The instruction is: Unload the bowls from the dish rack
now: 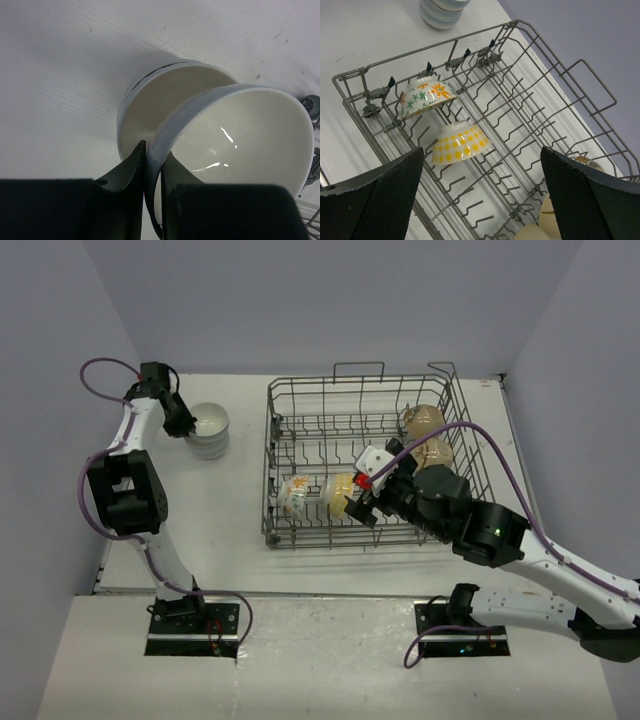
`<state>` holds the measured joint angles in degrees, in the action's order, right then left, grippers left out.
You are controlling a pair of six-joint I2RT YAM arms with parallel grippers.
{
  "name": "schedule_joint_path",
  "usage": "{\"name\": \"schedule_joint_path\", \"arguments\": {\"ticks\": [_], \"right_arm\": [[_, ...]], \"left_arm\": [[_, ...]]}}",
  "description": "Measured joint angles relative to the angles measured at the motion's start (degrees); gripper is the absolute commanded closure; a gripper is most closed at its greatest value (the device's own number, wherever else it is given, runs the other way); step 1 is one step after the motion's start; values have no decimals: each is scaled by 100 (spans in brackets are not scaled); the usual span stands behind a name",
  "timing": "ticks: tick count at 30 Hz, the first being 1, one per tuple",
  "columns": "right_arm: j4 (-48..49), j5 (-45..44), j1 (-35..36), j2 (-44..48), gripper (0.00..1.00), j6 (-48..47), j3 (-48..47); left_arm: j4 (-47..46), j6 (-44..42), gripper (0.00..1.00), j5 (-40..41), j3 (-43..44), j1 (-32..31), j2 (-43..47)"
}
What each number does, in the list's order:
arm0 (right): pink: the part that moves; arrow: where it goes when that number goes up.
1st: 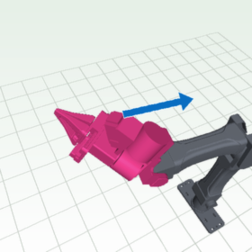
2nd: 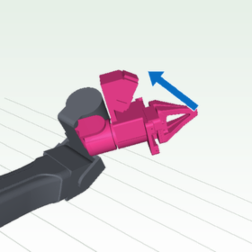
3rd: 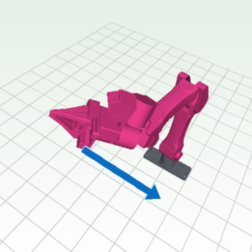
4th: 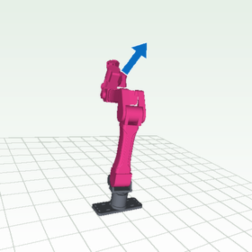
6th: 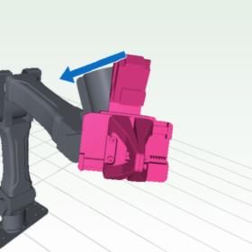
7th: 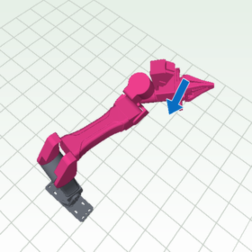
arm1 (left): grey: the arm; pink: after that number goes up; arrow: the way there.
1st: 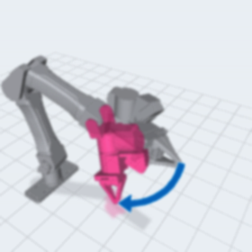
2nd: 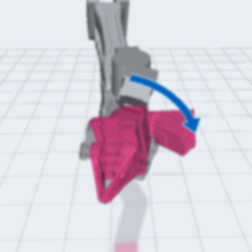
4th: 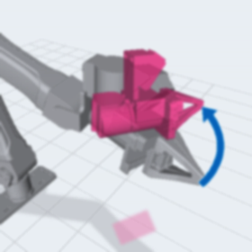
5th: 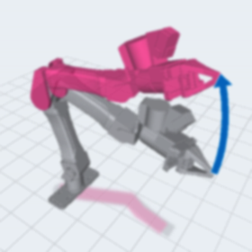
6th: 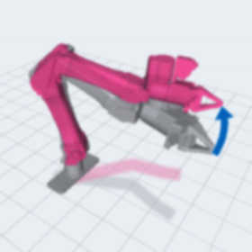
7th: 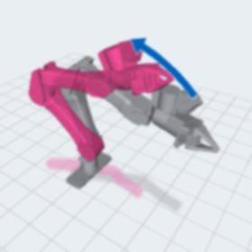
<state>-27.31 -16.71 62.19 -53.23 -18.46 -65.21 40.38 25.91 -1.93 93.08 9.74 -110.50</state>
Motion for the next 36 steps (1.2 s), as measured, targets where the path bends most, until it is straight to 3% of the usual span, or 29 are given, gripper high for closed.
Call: {"name": "schedule_joint_path", "arguments": {"ticks": [9,14,20,33,35,36], "right_arm": [[0,120,0,-2,1,0,0],[0,122,0,0,1,0,0],[0,122,0,0,1,0,2],[13,125,0,0,1,-2,42],[13,127,0,0,1,-2,48],[15,129,0,0,1,-2,55]], "left_arm": [[11,0,85,87,0,66,-7],[17,-9,72,87,0,85,-22],[2,0,66,57,0,103,-20],[85,-50,72,107,-2,103,50],[105,-68,67,109,-13,103,87],[105,-74,58,107,-20,103,105]]}}
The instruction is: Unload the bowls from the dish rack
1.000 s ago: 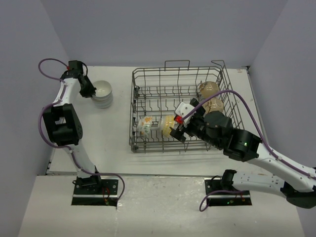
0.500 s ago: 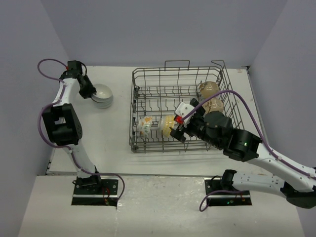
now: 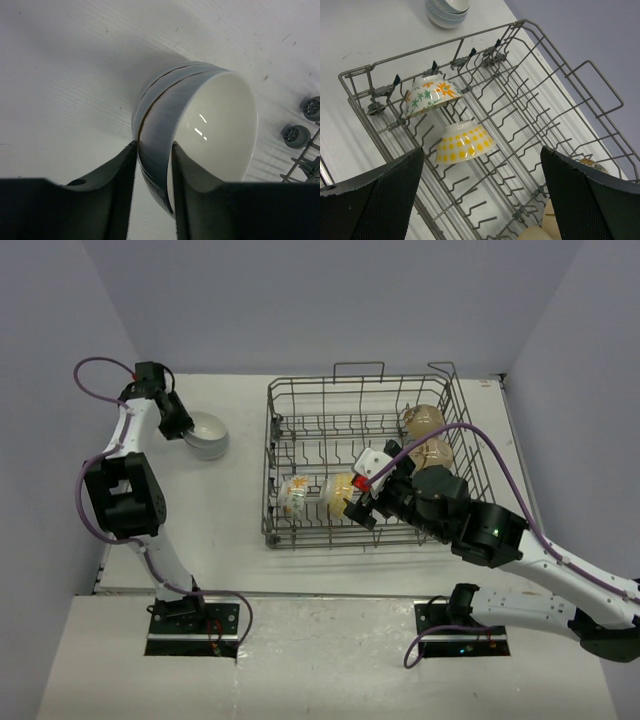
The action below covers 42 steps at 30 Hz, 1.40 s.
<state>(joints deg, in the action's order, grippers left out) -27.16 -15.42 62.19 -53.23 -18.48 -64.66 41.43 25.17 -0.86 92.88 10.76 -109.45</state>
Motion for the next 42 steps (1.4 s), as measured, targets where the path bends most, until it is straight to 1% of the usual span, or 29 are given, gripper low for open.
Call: {"name": "schedule_joint_path", "arguments": {"ticks": [1,3,5,6,7,9,10,15,21,26,32,42], "right_arm": [[2,2,0,0,1,0,4],[2,9,0,0,1,0,13],[2,13,0,0,1,0,17],[4,13,0,0,1,0,17],[4,13,0,0,1,0,20],[4,15,0,0,1,0,20],[4,13,0,2,1,0,20],[4,15,0,0,1,0,20],[4,22,0,2,1,0,20],[7,50,0,0,1,0,20],[17,129,0,0,1,-2,44],[20,144,0,-2,1,-2,44]], "left_arm": [[0,-31,50,-4,0,0,22],[-4,-66,47,-20,0,0,72],[-2,-70,47,-28,-2,0,109],[-2,-72,51,-31,-2,0,122],[-2,-74,60,-28,-2,0,133],[-9,-70,67,-15,-17,0,162],[-4,-72,74,-13,-39,0,186],[20,-74,76,24,-140,4,468],[-17,-76,84,24,-199,4,605],[-17,-76,84,22,-452,4,605],[-24,-76,86,24,-466,4,595],[-50,-79,87,22,-490,4,595]]}}
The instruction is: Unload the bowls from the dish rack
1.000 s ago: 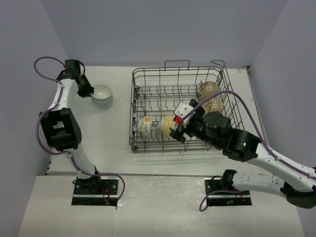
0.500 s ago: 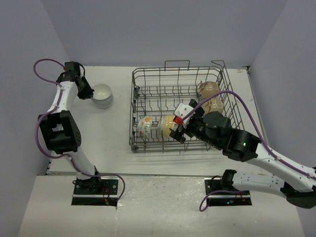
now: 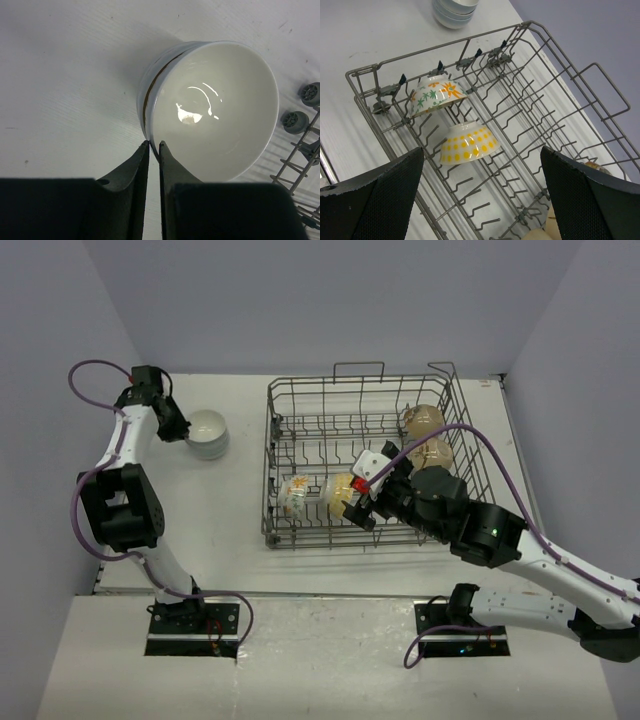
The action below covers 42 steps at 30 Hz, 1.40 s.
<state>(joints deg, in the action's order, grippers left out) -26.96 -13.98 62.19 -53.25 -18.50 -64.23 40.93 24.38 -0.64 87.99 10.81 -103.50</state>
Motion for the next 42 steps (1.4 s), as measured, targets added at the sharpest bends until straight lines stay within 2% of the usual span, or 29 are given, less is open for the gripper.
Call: {"name": "schedule_joint_path", "arguments": {"ticks": [8,9,10,13,15,18,19,25,28,30,32,35,39,42], "right_arm": [[48,-2,-57,-249,1,7,0],[52,-2,-87,-297,1,9,0],[52,0,-129,-332,1,20,0],[87,0,-299,-378,1,118,0],[103,4,-492,-396,1,264,-7],[168,17,-1019,-533,1,817,-74],[205,61,-1235,-597,1,1073,-85],[570,1222,-2830,-704,1,3047,323],[796,1626,-3176,-621,1,3987,787],[999,1987,-3338,-603,1,4498,1121],[1235,2376,-3506,-619,1,4964,1449],[1659,2778,-3707,-697,7,5580,1912],[2256,3167,-3849,-824,17,6186,2398],[2669,3462,-3888,-1010,19,6496,2562]], "left_arm": [[-57,-7,85,-7,-125,0,-48],[-59,-7,80,-4,-136,0,-50],[-57,-13,65,-2,-138,0,-50],[-50,-42,41,57,-138,0,-42],[-50,-44,33,114,-138,0,-17],[-35,-24,15,203,-138,0,114],[-22,-22,0,240,-136,0,190],[4,0,0,442,-140,-13,1102],[-76,-9,0,734,-271,-175,1902],[-166,-26,0,979,-505,-507,2625],[-284,-98,0,1161,-796,-1047,3379],[-608,-245,0,1174,-1598,-1714,4631],[-885,-361,0,1255,-2715,-1982,6054],[-1071,-433,0,1311,-3462,-2041,6765]]}}
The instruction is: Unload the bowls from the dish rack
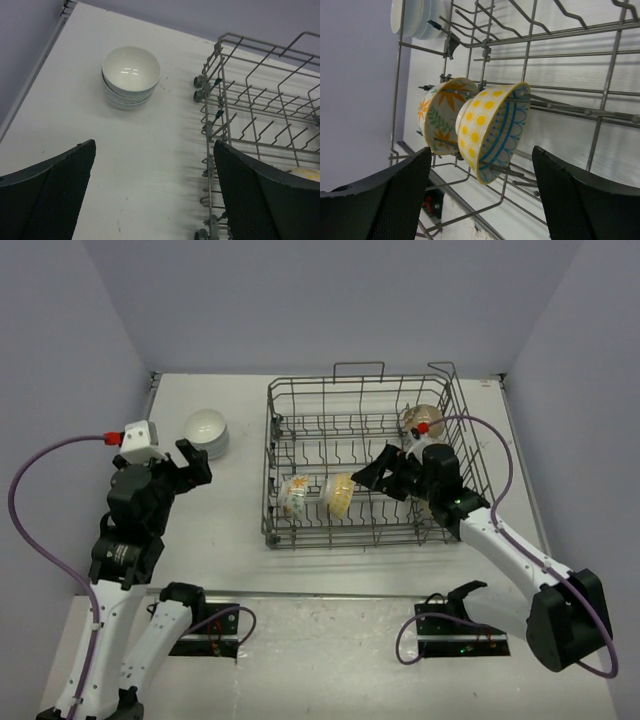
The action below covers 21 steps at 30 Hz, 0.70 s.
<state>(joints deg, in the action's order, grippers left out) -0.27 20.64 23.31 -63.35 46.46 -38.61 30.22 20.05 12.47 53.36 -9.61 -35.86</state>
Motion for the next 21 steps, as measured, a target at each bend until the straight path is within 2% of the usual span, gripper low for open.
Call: {"name": "schedule_joint_path", "arguments": {"ticks": [5,21], "right_arm": [[627,365,-2,-487,26,284,9],[2177,1628,-2,-1578,50,896,151]], "left_arm": [[-61,-31,0,33,-597,-9,66],[-236,-35,0,-192,-643,-17,-133]]}}
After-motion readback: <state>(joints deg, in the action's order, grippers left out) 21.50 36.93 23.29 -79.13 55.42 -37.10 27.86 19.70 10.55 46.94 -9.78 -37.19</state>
